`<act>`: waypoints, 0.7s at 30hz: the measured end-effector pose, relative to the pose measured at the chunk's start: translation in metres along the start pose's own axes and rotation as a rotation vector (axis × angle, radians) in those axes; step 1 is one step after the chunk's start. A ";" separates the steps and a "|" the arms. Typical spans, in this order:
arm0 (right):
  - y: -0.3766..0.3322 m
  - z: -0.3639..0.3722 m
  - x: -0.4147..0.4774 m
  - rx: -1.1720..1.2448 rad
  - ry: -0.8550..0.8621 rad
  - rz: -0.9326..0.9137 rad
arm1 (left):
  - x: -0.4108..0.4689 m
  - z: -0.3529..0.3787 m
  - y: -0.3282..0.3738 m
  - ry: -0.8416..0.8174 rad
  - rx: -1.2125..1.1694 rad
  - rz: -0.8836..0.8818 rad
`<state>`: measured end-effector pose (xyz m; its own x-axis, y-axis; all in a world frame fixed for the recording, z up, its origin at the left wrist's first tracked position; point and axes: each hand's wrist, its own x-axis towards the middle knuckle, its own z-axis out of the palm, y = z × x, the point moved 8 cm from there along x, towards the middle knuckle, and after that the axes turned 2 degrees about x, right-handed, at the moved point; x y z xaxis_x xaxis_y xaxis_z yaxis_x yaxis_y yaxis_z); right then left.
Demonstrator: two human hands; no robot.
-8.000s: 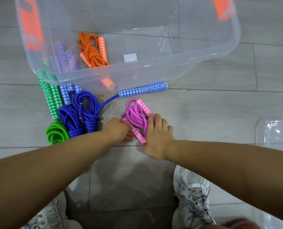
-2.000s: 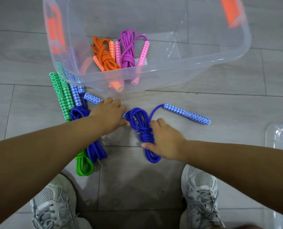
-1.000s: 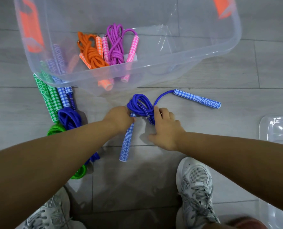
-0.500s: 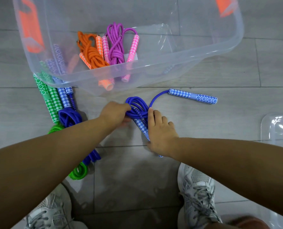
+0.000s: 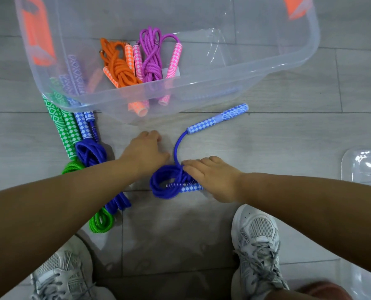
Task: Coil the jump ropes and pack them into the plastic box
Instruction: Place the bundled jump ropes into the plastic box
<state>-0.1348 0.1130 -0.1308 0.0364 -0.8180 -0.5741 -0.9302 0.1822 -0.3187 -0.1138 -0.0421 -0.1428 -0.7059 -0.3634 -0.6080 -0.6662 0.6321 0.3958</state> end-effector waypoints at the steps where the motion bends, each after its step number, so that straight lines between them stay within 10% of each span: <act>1: -0.002 0.004 -0.002 -0.023 -0.019 -0.037 | 0.002 -0.003 0.006 0.027 0.008 0.048; 16: 0.026 0.006 -0.009 -0.089 0.212 0.165 | -0.009 0.029 0.025 -0.162 0.322 0.328; 21: 0.027 0.011 -0.010 -0.066 0.045 0.267 | -0.021 0.036 0.033 -0.196 0.290 0.337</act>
<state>-0.1565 0.1326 -0.1420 -0.2279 -0.7698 -0.5962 -0.9266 0.3595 -0.1099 -0.1125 0.0113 -0.1419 -0.7939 0.0125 -0.6079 -0.2942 0.8671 0.4021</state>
